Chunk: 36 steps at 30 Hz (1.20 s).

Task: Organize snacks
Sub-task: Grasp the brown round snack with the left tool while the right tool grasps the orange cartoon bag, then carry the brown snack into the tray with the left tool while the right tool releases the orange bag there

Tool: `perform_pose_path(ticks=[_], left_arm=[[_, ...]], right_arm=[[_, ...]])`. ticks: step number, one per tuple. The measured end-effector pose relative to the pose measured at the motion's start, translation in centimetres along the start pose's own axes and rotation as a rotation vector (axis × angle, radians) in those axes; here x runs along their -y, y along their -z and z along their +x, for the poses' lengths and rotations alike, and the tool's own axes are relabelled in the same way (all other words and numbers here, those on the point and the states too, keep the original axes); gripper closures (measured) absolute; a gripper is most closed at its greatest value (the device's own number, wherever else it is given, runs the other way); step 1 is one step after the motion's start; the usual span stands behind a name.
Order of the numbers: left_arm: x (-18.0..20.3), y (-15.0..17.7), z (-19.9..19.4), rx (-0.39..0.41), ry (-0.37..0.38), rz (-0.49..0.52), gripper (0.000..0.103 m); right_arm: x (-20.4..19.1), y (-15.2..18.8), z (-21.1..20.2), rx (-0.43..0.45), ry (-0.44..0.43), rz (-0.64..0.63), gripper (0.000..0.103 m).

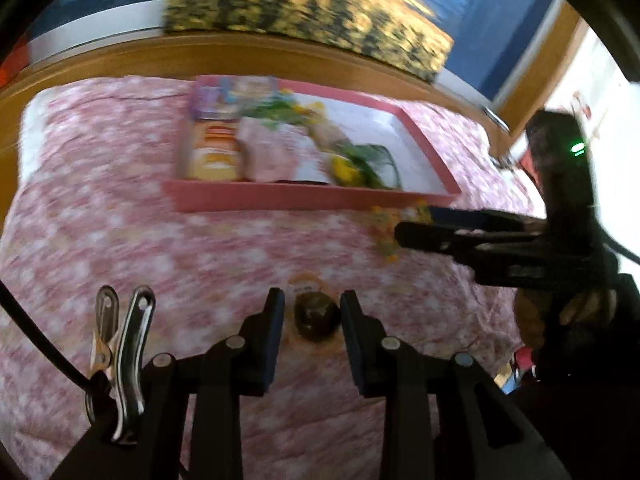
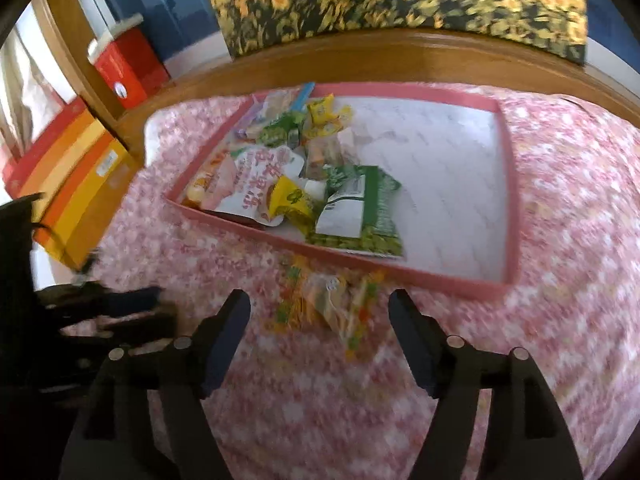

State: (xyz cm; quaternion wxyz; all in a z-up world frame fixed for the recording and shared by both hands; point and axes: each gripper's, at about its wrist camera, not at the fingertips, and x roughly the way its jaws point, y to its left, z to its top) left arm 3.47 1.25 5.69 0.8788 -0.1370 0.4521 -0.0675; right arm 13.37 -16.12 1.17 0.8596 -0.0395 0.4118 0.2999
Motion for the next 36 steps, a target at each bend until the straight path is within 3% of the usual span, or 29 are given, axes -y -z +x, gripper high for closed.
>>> perform_pose_path(ticks=[1, 3, 6, 12, 18, 24, 33, 36], left_arm=[[-0.2, 0.0, -0.2, 0.004, -0.006, -0.009, 0.073], [-1.0, 0.2, -0.7, 0.012, -0.018, -0.033, 0.073], [-1.4, 0.1, -1.0, 0.012, -0.021, -0.04, 0.073], [-0.3, -0.9, -0.2, 0.01, 0.022, 0.008, 0.073], [0.8, -4.9, 0.6, 0.044, 0.082, 0.068, 0.073], [1.6, -9.2, 0.6, 0.093, 0.146, 0.078, 0.073], [1.8, -13.3, 3.3, 0.086, 0.123, 0.08, 0.073], [1.9, -15.0, 4.5, 0.086, 0.12, 0.088, 0.073]], right_arm=[[-0.2, -0.1, 0.8, -0.022, 0.016, -0.005, 0.03], [-0.4, 0.0, 1.7, -0.045, 0.042, 0.001, 0.065], [-0.6, 0.2, 0.8, -0.013, 0.027, 0.006, 0.067], [-1.6, 0.2, -2.9, 0.108, -0.159, -0.043, 0.066], [-0.3, 0.5, -3.6, 0.168, -0.102, 0.014, 0.066], [1.8, -3.0, -3.7, 0.218, -0.018, 0.064, 0.066], [4.6, -9.4, 2.5, 0.148, 0.028, 0.113, 0.066], [5.5, -10.4, 4.9, 0.058, 0.01, 0.113, 0.066]])
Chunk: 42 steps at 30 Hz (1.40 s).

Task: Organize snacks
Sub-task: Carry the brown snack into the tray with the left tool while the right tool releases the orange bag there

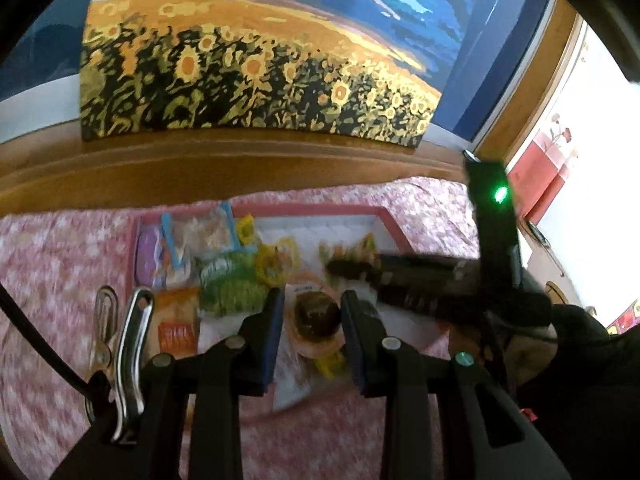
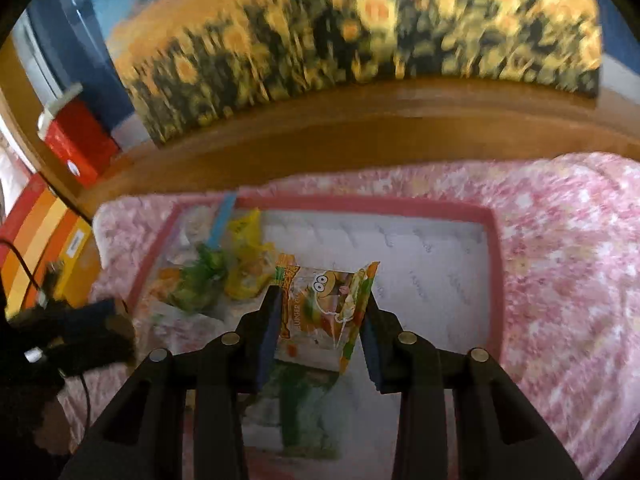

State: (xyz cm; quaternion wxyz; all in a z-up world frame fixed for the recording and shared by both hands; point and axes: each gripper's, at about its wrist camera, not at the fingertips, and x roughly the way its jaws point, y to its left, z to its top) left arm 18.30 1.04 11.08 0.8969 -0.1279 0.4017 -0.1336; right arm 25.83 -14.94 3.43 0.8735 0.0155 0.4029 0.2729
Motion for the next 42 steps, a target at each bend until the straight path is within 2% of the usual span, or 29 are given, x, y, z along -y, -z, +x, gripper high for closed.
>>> perform_pose_path(ticks=[2, 4, 5, 6, 7, 9, 12, 15, 20, 25, 26, 28, 30, 33, 38, 42], left_arm=[[0.0, -0.9, 0.5, 0.003, -0.001, -0.001, 0.073], [-0.1, -1.7, 0.8, 0.012, -0.003, 0.003, 0.073], [0.0, -2.3, 1.0, 0.018, 0.0, 0.009, 0.072], [0.1, -2.8, 1.2, 0.02, 0.002, 0.014, 0.072], [0.2, -3.1, 1.4, 0.018, 0.001, 0.019, 0.072], [0.6, -4.2, 2.6, -0.002, -0.025, 0.05, 0.072], [1.4, -5.5, 4.7, -0.028, -0.057, 0.113, 0.072], [2.1, -6.4, 7.0, -0.071, -0.017, 0.138, 0.072], [2.1, -5.8, 10.0, -0.156, 0.0, 0.133, 0.072], [1.2, -5.5, 11.0, -0.196, -0.028, 0.116, 0.071], [1.1, -5.5, 11.0, -0.203, -0.027, 0.109, 0.069], [0.7, -5.5, 11.3, -0.224, -0.043, 0.093, 0.048], [0.4, -5.6, 11.0, -0.215, -0.063, 0.076, 0.037], [0.2, -5.8, 9.5, -0.183, -0.062, 0.049, 0.036], [1.6, -5.8, 5.7, -0.114, -0.102, 0.078, 0.031], [3.0, -4.7, 1.6, -0.057, -0.177, 0.088, 0.026]], right_arm=[[-0.2, 0.1, 1.0, -0.064, -0.013, -0.06, 0.064], [-0.6, -0.2, 1.0, -0.093, -0.045, -0.139, 0.061], [-0.5, -0.3, 1.0, -0.113, -0.071, -0.161, 0.053], [-0.4, -0.5, 0.9, -0.123, -0.083, -0.168, 0.034], [0.0, -0.7, 0.6, -0.123, -0.102, -0.169, 0.028], [0.4, -0.9, -0.6, -0.082, -0.143, -0.164, 0.022], [1.0, -0.9, -1.7, -0.039, -0.172, -0.122, 0.022], [1.9, -0.7, -2.6, 0.002, -0.171, -0.063, 0.022], [4.0, -0.1, -4.7, 0.115, -0.129, 0.03, 0.022], [3.2, -0.2, -4.4, 0.098, -0.093, -0.003, 0.023], [3.2, -0.3, -4.2, 0.095, -0.083, -0.01, 0.022], [2.5, -0.9, -3.7, 0.09, -0.052, -0.041, 0.023], [2.1, -1.1, -3.7, 0.099, -0.035, -0.068, 0.023], [2.7, -1.1, -4.5, 0.109, -0.045, -0.059, 0.023], [2.3, -0.8, -6.9, 0.153, -0.022, -0.064, 0.023], [1.1, 0.2, -9.2, 0.183, 0.021, -0.084, 0.023]])
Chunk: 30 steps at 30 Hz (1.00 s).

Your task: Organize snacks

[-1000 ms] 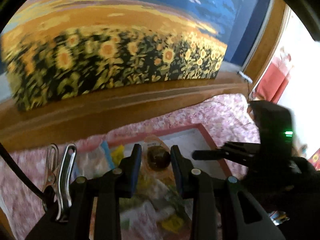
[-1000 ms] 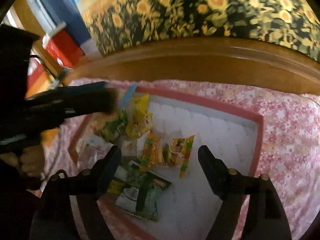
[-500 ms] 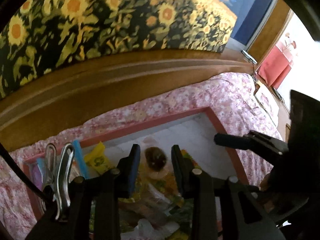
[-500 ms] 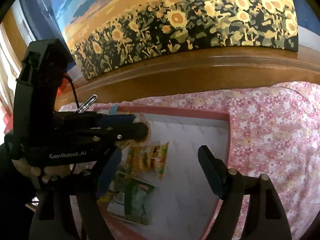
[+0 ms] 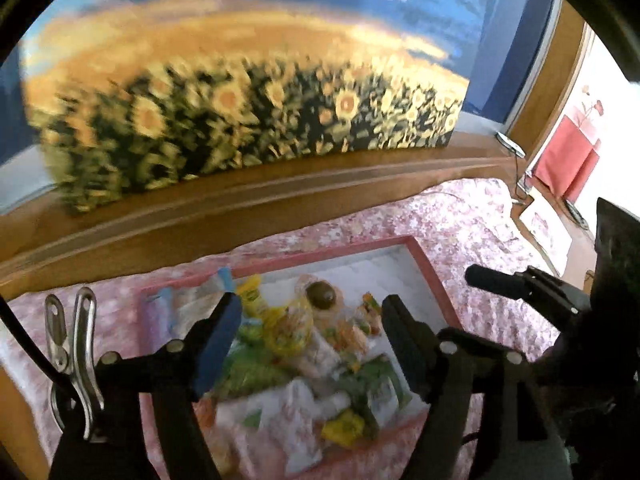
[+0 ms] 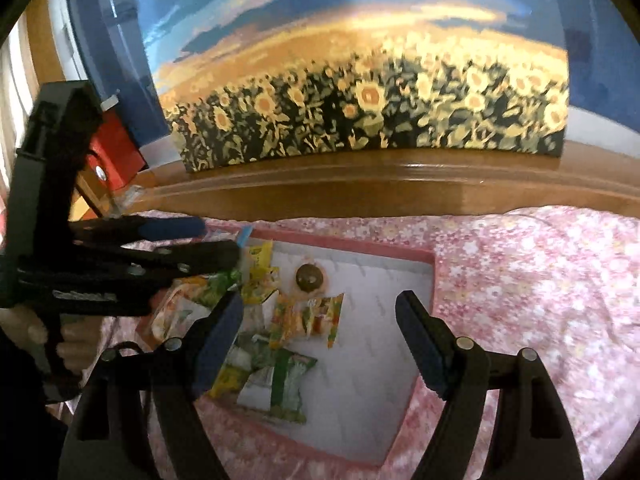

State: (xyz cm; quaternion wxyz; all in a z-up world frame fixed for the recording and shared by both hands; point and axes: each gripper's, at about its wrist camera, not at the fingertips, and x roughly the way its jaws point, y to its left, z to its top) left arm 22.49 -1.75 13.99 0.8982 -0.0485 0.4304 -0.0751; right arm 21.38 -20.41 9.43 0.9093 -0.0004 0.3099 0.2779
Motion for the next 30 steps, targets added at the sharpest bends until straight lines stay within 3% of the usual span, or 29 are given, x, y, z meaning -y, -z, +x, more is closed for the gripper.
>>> perform_pose_path(ticks=[5, 13, 17, 21, 28, 30], left_arm=[[0.8, 3.3, -4.7, 0.03, -0.071, 0.02, 0.024], [1.2, 10.1, -7.9, 0.017, -0.098, -0.014, 0.024], [0.7, 12.5, -7.8, -0.028, -0.085, -0.043, 0.024], [0.7, 15.1, -6.8, -0.08, -0.106, -0.054, 0.024], [0.8, 20.7, -3.4, -0.199, -0.158, -0.067, 0.024], [1.3, 22.0, -3.3, -0.164, -0.18, -0.055, 0.021]], right_arm=[[-2.2, 1.9, -3.5, 0.034, 0.061, -0.053, 0.023], [-5.0, 6.7, -6.1, 0.024, 0.009, -0.04, 0.023], [-6.0, 9.6, -6.2, -0.044, 0.037, -0.037, 0.023], [-6.1, 11.7, -5.4, -0.122, 0.129, -0.039, 0.023], [-4.7, 16.1, -2.7, -0.36, 0.293, -0.003, 0.023], [-4.3, 16.5, -2.9, -0.349, 0.277, 0.004, 0.021]])
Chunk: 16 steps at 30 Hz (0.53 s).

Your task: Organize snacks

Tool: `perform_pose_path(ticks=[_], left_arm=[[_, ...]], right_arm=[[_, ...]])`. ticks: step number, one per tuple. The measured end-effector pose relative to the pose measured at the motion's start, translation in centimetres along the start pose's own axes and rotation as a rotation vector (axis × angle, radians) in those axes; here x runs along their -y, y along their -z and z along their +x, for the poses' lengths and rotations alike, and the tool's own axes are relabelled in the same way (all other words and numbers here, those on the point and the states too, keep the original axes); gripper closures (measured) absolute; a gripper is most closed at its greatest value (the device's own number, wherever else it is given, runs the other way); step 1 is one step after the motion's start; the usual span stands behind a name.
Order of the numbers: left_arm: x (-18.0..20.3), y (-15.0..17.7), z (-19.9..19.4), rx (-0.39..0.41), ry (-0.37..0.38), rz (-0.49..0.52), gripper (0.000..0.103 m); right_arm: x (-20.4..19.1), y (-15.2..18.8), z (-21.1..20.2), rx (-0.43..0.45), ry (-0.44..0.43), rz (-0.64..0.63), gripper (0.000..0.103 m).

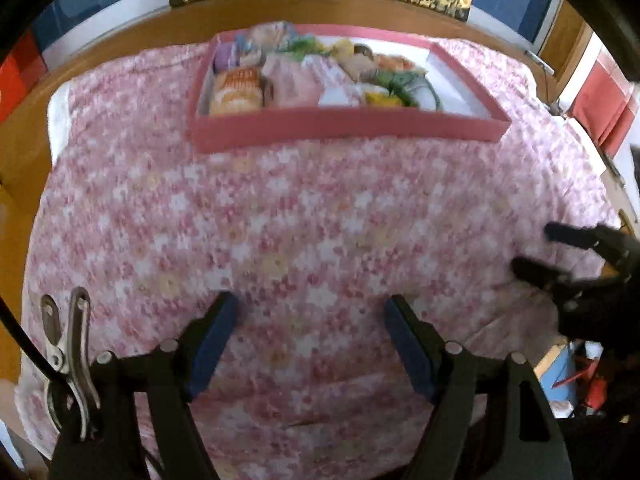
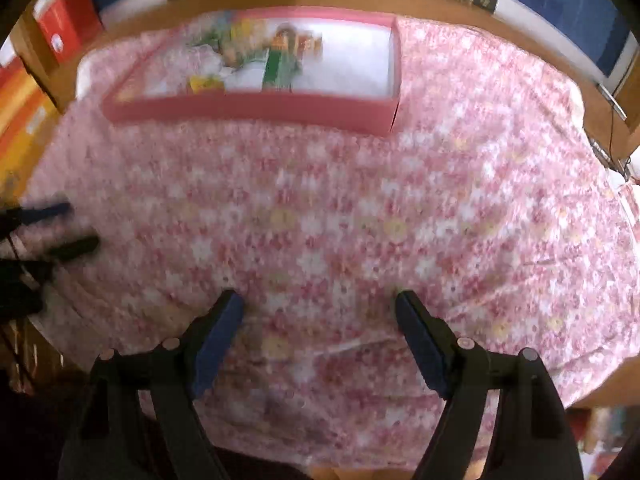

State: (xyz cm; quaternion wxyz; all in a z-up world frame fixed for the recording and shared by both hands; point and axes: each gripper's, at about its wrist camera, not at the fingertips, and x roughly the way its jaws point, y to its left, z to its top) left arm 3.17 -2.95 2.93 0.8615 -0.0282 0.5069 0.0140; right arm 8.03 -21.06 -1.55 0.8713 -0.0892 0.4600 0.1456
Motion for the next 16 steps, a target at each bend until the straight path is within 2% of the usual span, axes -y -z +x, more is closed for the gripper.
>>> perform_pose_path(ticks=[2, 16], left_arm=[[0.65, 0.48, 0.1, 0.012, -0.028, 0.022, 0.019], [0.51, 0.3, 0.45, 0.005, -0.027, 0.007, 0.017]], right_arm=[[0.16, -0.1, 0.13, -0.014, -0.005, -0.012, 0.02], [-0.11, -0.69, 1.02, -0.041, -0.019, -0.028, 0.012]])
